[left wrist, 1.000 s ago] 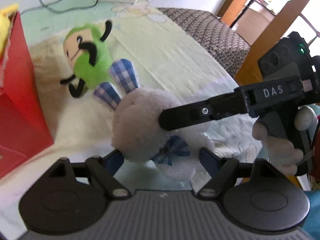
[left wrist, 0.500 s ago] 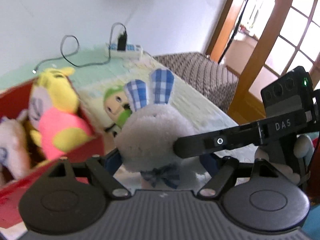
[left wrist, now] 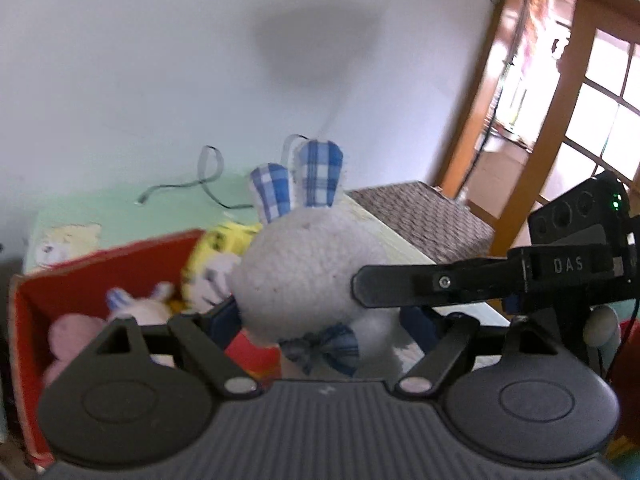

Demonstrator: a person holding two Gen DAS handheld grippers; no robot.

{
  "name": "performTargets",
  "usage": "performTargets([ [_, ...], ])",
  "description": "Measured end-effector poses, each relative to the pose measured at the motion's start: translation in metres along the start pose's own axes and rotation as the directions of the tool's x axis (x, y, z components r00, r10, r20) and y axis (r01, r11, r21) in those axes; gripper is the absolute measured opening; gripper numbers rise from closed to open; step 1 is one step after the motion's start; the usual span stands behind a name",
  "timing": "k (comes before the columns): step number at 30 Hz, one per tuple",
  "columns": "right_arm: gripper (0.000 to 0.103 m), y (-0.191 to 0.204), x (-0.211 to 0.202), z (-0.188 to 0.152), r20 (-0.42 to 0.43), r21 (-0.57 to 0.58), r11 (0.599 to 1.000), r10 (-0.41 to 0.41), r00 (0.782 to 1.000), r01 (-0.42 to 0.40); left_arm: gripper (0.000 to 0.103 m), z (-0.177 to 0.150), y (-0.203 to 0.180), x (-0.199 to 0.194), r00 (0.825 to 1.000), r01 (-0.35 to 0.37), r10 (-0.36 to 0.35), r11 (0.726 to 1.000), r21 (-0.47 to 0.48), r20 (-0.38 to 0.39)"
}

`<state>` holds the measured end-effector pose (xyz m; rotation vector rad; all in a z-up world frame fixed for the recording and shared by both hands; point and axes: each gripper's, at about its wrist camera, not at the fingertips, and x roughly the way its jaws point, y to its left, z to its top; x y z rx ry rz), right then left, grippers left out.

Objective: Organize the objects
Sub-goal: 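Carry the second white bunny plush with the right gripper over the red box, then lower the white bunny into the red box and open the right gripper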

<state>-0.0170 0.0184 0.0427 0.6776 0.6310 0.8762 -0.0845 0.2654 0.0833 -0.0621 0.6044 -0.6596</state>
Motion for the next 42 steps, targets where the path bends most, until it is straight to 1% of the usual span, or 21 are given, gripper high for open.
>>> performTargets([
  [3, 0.050, 0.006, 0.036, 0.008, -0.019, -0.001, 1.000, 0.017, 1.000, -0.017, 0.083, 0.005, 0.024, -0.009, 0.999, -0.051, 0.051, 0.998, -0.020, 0.016],
  [7, 0.050, 0.006, 0.076, 0.012, -0.060, 0.034, 0.999, 0.039, 0.997, -0.037, 0.083, 0.004, 0.058, -0.019, 0.994, -0.105, 0.106, 0.991, -0.080, 0.005],
  [12, 0.049, -0.005, 0.118, 0.008, -0.121, 0.125, 0.990, 0.080, 0.989, -0.065, 0.083, -0.004, 0.087, -0.023, 0.984, -0.179, 0.178, 0.974, -0.138, -0.023],
  [15, 0.049, -0.011, 0.139, 0.001, -0.154, 0.154, 0.986, 0.084, 0.985, -0.060, 0.083, -0.009, 0.103, -0.019, 0.974, -0.223, 0.216, 0.962, -0.156, -0.063],
  [18, 0.049, -0.019, 0.157, -0.009, -0.176, 0.221, 0.974, 0.096, 0.980, -0.056, 0.083, -0.015, 0.118, -0.016, 0.964, -0.261, 0.247, 0.951, -0.169, -0.099],
  [21, 0.049, -0.032, 0.172, -0.015, -0.196, 0.291, 0.956, 0.096, 0.976, -0.036, 0.083, -0.022, 0.133, -0.011, 0.956, -0.284, 0.261, 0.939, -0.196, -0.136],
  [23, 0.049, -0.039, 0.177, -0.018, -0.208, 0.337, 0.941, 0.098, 0.973, -0.023, 0.083, -0.024, 0.140, -0.008, 0.951, -0.297, 0.267, 0.933, -0.206, -0.158],
  [26, 0.049, -0.045, 0.177, -0.019, -0.216, 0.370, 0.929, 0.094, 0.972, -0.007, 0.083, -0.027, 0.144, 0.001, 0.944, -0.312, 0.278, 0.928, -0.202, -0.180],
  [29, 0.049, -0.044, 0.175, -0.020, -0.228, 0.353, 0.935, 0.066, 0.971, 0.019, 0.083, -0.029, 0.147, 0.005, 0.936, -0.332, 0.298, 0.923, -0.192, -0.187],
  [31, 0.050, -0.041, 0.176, -0.018, -0.229, 0.315, 0.948, 0.038, 0.973, 0.037, 0.080, -0.030, 0.150, 0.006, 0.935, -0.334, 0.298, 0.921, -0.201, -0.192],
  [33, 0.051, -0.039, 0.175, -0.016, -0.224, 0.278, 0.959, 0.015, 0.974, 0.049, 0.080, -0.030, 0.151, 0.010, 0.931, -0.344, 0.305, 0.917, -0.202, -0.200],
  [36, 0.052, -0.038, 0.173, -0.014, -0.220, 0.231, 0.970, -0.016, 0.975, 0.068, 0.080, -0.030, 0.147, 0.015, 0.921, -0.365, 0.328, 0.914, -0.177, -0.208],
  [39, 0.050, -0.034, 0.160, -0.011, -0.180, 0.189, 0.978, -0.052, 0.982, 0.087, 0.081, -0.031, 0.143, 0.017, 0.911, -0.385, 0.349, 0.910, -0.151, -0.218],
  [40, 0.047, -0.035, 0.159, -0.011, -0.170, 0.177, 0.980, -0.060, 0.984, 0.091, 0.081, -0.031, 0.142, 0.018, 0.907, -0.393, 0.357, 0.908, -0.144, -0.223],
  [41, 0.036, -0.034, 0.161, -0.010, -0.171, 0.161, 0.982, -0.072, 0.983, 0.099, 0.081, -0.031, 0.142, 0.018, 0.905, -0.398, 0.362, 0.906, -0.142, -0.226],
  [42, 0.032, -0.032, 0.161, -0.010, -0.182, 0.134, 0.984, -0.091, 0.979, 0.116, 0.081, -0.031, 0.141, 0.018, 0.903, -0.401, 0.364, 0.905, -0.145, -0.228],
])
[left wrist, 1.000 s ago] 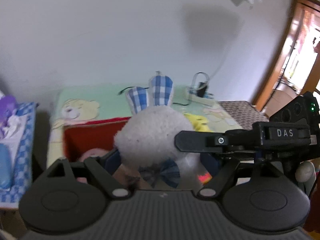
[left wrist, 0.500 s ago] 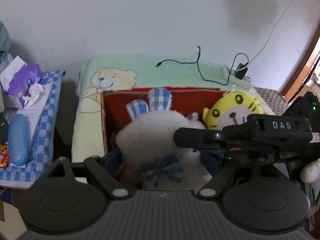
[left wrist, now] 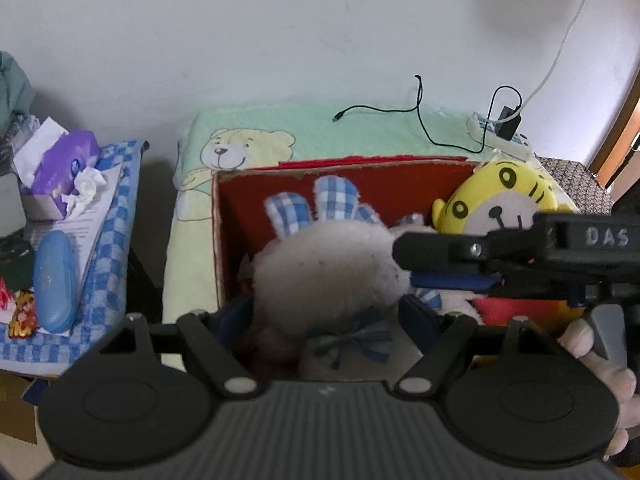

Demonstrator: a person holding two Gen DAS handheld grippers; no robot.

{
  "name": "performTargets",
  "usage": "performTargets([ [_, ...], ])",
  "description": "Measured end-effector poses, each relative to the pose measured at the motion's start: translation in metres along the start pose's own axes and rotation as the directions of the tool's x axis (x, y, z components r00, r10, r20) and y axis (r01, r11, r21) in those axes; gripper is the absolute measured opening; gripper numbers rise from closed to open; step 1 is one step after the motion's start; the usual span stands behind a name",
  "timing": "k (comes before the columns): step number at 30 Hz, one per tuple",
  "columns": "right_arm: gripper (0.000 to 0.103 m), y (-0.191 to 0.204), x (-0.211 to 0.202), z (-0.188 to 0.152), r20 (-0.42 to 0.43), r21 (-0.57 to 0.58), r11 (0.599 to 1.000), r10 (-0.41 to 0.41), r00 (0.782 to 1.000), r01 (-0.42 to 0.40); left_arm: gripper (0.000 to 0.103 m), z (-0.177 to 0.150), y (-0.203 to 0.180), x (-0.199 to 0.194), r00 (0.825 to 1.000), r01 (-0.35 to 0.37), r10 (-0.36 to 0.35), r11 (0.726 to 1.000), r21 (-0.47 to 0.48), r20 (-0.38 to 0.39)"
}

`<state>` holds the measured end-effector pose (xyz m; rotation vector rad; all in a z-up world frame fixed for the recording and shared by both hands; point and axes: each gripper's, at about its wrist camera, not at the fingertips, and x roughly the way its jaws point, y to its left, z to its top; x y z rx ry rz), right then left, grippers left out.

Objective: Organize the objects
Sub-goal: 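Lower the white bunny into the red box and open the right gripper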

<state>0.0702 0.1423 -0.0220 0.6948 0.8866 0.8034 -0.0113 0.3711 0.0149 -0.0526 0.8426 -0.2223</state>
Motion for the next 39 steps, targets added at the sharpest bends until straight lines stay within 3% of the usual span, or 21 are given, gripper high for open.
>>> performTargets([
  [8, 0.026, 0.013, 0.025, -0.005, -0.041, -0.096, 0.995, -0.045, 0.998, 0.041, 0.081, 0.001, -0.005, -0.008, 0.999, -0.043, 0.043, 0.999, 0.019, 0.009],
  [15, 0.027, -0.001, 0.023, -0.008, -0.044, -0.026, 0.999, -0.034, 0.998, 0.033, 0.081, -0.001, -0.015, 0.000, 0.995, -0.099, 0.100, 0.994, 0.044, -0.019],
  [21, 0.034, 0.007, 0.022, -0.012, -0.026, -0.082, 0.995, -0.067, 0.997, 0.065, 0.082, 0.000, -0.016, 0.006, 0.991, -0.122, 0.124, 0.991, 0.048, -0.040],
  [28, 0.033, 0.008, 0.008, -0.011, 0.003, -0.070, 0.996, -0.053, 0.999, 0.053, 0.085, 0.001, -0.017, 0.009, 0.991, -0.128, 0.130, 0.990, 0.053, -0.037],
  [31, 0.031, 0.010, 0.012, -0.012, 0.000, -0.085, 0.992, -0.091, 0.996, 0.090, 0.085, 0.000, -0.018, 0.010, 0.990, -0.132, 0.134, 0.989, 0.058, -0.032],
  [39, 0.030, 0.010, 0.027, -0.015, -0.008, -0.087, 0.992, -0.091, 0.996, 0.090, 0.085, -0.001, -0.021, 0.012, 0.987, -0.154, 0.158, 0.984, 0.090, -0.029],
])
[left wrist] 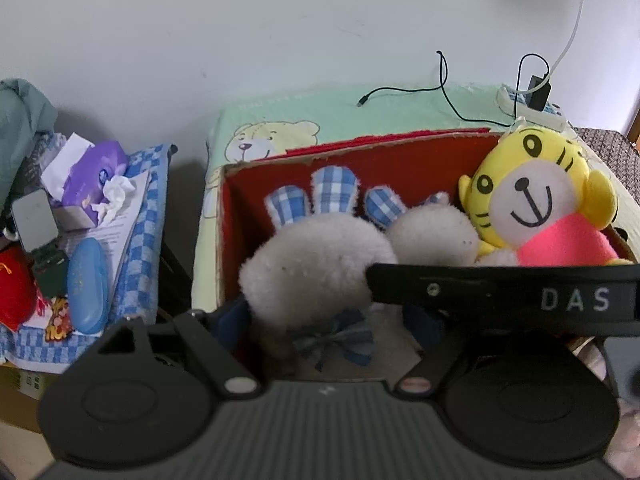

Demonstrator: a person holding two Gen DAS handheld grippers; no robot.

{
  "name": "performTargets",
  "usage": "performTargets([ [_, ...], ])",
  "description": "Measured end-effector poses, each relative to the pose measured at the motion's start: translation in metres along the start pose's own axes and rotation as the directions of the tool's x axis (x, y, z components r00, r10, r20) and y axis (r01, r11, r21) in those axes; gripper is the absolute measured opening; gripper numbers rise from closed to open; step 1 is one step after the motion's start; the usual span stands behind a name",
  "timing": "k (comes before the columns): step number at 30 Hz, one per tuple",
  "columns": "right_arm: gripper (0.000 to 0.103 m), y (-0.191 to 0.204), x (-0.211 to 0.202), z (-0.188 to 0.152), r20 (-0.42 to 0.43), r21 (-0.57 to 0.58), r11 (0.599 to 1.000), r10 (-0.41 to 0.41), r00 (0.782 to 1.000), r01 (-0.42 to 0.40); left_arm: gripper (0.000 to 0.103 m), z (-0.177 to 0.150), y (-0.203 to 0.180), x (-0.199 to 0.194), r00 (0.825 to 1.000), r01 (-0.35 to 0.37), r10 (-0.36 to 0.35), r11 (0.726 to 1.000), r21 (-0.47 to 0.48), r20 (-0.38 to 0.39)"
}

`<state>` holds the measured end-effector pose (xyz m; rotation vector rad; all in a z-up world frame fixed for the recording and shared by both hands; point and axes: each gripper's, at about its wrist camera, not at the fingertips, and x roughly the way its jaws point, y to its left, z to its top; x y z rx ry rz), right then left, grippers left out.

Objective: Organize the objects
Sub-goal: 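Lower the white bunny into the red box and open the right gripper, then withdraw the right gripper from the box toward the green bean plush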

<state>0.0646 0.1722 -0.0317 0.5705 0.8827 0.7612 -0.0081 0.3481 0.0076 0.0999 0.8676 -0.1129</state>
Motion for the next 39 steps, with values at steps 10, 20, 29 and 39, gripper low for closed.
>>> performTargets([
  [10, 0.037, -0.007, -0.014, -0.007, 0.028, 0.033, 0.999, -0.008, 1.000, 0.007, 0.088, -0.001, -0.003, 0.001, 1.000, -0.006, 0.006, 1.000, 0.019, -0.011],
  [20, 0.037, -0.003, -0.056, -0.019, 0.110, -0.042, 0.999, -0.011, 0.994, 0.016, 0.088, -0.007, -0.020, -0.023, 0.998, -0.051, 0.049, 0.997, 0.061, 0.032],
  [29, 0.037, -0.019, -0.123, -0.023, 0.174, -0.074, 0.995, 0.077, 0.982, -0.065, 0.088, -0.009, -0.053, -0.062, 0.996, -0.045, 0.037, 0.994, 0.098, 0.083],
  [39, 0.038, -0.090, -0.222, -0.019, 0.240, -0.006, 0.999, -0.030, 0.970, 0.032, 0.088, 0.006, -0.152, -0.086, 0.955, 0.243, -0.265, 0.957, 0.159, 0.133],
])
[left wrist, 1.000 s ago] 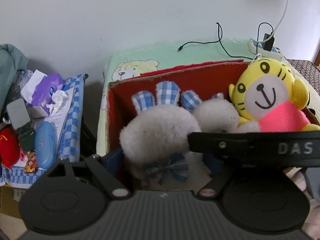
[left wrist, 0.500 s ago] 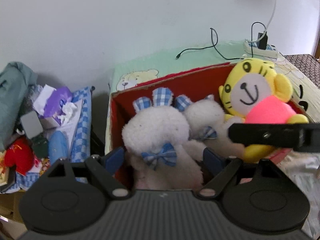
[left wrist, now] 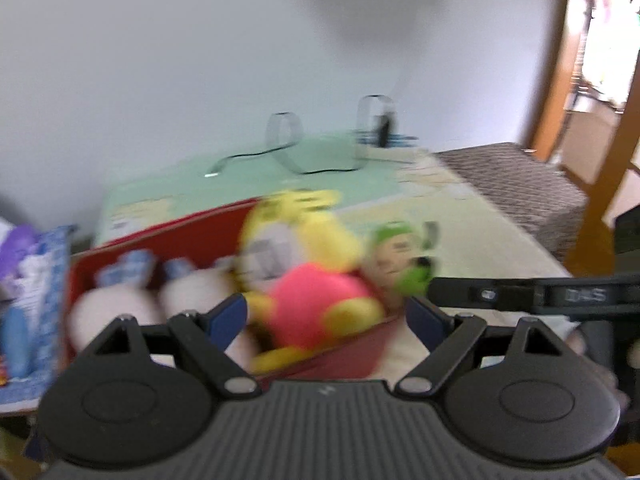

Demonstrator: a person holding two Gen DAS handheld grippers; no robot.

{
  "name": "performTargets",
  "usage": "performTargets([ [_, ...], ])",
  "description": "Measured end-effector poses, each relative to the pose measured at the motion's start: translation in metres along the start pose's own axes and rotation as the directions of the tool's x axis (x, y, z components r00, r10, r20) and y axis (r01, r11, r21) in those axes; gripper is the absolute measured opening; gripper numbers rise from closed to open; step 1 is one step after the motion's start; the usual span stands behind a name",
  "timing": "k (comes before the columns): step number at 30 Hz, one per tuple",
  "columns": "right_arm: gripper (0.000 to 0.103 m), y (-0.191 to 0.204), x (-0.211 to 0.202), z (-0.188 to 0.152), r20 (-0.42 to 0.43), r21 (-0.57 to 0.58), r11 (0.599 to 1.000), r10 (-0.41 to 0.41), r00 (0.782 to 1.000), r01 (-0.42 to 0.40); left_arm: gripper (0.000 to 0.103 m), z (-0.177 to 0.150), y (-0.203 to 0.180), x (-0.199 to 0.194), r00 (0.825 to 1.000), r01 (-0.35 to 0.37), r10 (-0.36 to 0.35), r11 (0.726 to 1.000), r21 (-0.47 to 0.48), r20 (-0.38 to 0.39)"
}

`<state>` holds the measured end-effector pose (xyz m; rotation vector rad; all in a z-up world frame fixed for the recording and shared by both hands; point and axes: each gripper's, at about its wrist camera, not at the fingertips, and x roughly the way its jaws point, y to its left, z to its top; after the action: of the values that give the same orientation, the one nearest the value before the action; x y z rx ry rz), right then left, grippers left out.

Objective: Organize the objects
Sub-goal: 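Withdraw the right gripper from the box toward the green bean plush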

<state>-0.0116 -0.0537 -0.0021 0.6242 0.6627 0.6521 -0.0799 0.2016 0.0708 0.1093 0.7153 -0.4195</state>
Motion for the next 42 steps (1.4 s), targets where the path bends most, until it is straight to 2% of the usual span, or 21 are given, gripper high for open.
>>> performTargets([
  [4, 0.039, -0.044, -0.026, 0.012, 0.006, 0.056, 0.992, -0.114, 0.993, 0.113, 0.088, 0.007, -0.051, 0.025, 0.997, 0.072, -0.071, 0.996, 0.049, -0.015],
  [7, 0.039, -0.070, -0.037, 0.019, -0.004, 0.067, 0.980, -0.185, 0.983, 0.185, 0.087, 0.009, -0.081, 0.052, 0.992, 0.119, -0.115, 0.992, 0.052, -0.058],
  [12, 0.045, -0.103, -0.040, 0.029, -0.048, 0.083, 0.970, -0.225, 0.973, 0.228, 0.086, 0.008, -0.115, 0.099, 0.986, 0.134, -0.129, 0.990, 0.039, -0.106],
  [14, 0.047, -0.115, -0.040, 0.034, -0.069, 0.090, 0.970, -0.219, 0.973, 0.225, 0.086, 0.007, -0.123, 0.116, 0.985, 0.116, -0.112, 0.993, 0.028, -0.129],
  [17, 0.051, -0.126, -0.034, 0.044, -0.092, 0.111, 0.971, -0.203, 0.975, 0.213, 0.083, 0.004, -0.125, 0.141, 0.987, 0.046, -0.046, 0.999, -0.003, -0.154],
  [21, 0.056, -0.136, -0.023, 0.057, -0.119, 0.156, 0.974, -0.147, 0.982, 0.165, 0.083, 0.002, -0.119, 0.165, 0.981, 0.022, -0.033, 0.998, -0.061, -0.190],
  [24, 0.057, -0.141, -0.006, 0.066, -0.146, 0.181, 0.973, -0.120, 0.982, 0.145, 0.084, 0.004, -0.119, 0.176, 0.983, -0.009, -0.003, 0.998, -0.061, -0.186],
  [27, 0.064, -0.145, 0.013, 0.070, -0.176, 0.207, 0.969, -0.097, 0.980, 0.133, 0.084, 0.007, -0.117, 0.192, 0.980, -0.027, 0.012, 0.997, -0.071, -0.199],
  [30, 0.065, -0.145, 0.031, 0.074, -0.199, 0.210, 0.970, -0.082, 0.977, 0.124, 0.084, 0.010, -0.119, 0.206, 0.975, -0.054, 0.040, 0.997, -0.059, -0.216],
  [33, 0.065, -0.146, 0.046, 0.080, -0.214, 0.204, 0.970, -0.089, 0.973, 0.133, 0.080, 0.013, -0.116, 0.217, 0.968, -0.095, 0.081, 0.994, -0.050, -0.236],
  [37, 0.063, -0.152, 0.064, 0.087, -0.260, 0.195, 0.972, -0.076, 0.963, 0.129, 0.076, 0.014, -0.105, 0.226, 0.960, -0.095, 0.067, 0.992, -0.089, -0.273],
  [42, 0.062, -0.157, 0.074, 0.087, -0.281, 0.197, 0.973, -0.059, 0.958, 0.118, 0.071, 0.014, -0.106, 0.233, 0.954, -0.102, 0.079, 0.993, -0.065, -0.290],
])
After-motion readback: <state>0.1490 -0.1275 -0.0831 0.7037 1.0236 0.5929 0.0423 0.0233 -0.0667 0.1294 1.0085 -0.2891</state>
